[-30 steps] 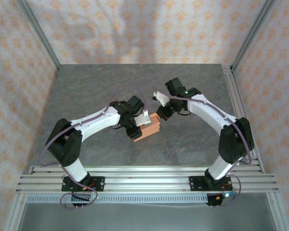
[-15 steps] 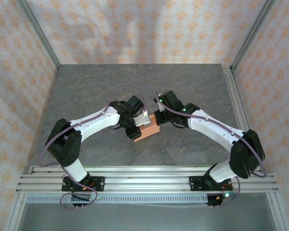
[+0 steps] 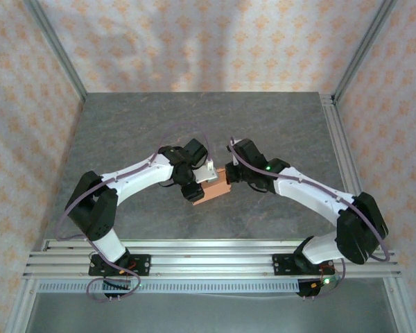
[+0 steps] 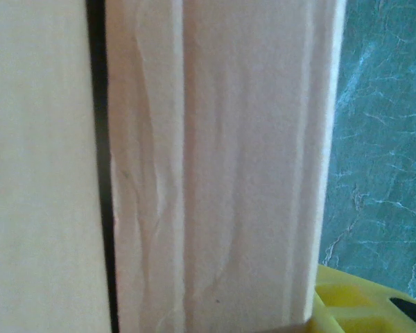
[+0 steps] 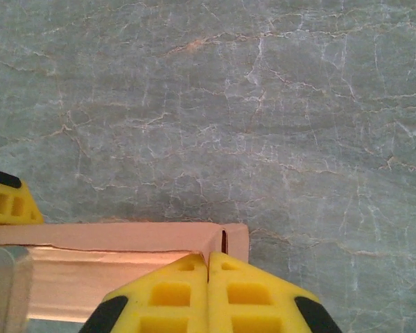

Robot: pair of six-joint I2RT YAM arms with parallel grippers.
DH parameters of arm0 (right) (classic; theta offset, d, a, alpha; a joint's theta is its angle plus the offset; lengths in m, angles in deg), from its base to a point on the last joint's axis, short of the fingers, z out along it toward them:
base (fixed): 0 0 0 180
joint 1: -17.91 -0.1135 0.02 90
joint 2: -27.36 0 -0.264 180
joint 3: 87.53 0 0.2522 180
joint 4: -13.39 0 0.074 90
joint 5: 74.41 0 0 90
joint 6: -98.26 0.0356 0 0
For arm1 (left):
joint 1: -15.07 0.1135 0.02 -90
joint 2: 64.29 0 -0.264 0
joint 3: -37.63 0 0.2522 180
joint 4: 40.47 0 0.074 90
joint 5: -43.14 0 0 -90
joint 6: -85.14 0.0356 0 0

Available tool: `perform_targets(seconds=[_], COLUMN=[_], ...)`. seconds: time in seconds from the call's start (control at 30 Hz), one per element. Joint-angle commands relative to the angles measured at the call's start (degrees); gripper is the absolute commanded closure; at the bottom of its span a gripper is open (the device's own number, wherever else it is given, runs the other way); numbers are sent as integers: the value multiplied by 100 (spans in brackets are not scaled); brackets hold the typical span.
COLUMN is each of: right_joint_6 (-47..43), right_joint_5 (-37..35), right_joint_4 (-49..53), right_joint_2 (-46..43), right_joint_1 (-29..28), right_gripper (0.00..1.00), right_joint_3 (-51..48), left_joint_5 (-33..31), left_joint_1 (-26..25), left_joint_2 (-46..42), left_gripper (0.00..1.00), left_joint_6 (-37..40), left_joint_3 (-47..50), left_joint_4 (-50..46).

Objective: Fold the paper box

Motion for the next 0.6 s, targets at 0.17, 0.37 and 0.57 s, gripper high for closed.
perform_targets(seconds=[0.17,0.37,0.57], right_joint_6=[-369,-441,-454], right_joint_5=[-192,-291,-330], right_joint_4=[-391,-467,-533], right_joint_2=[-105,-163,-255], right_joint_1=[-16,-16,-25], right_gripper=[100,100,100], right_joint_3=[-165,-296,-410], left_joint_5=[-47,69,9], left_joint_1=[-50,-44,-49], left_joint_2=[-162,-348,-948], left_gripper=[50,35,13], left_joint_6=[-121,-390,-1274], left_joint_3=[-6,-40,203], left_joint_4=[-95,60,839])
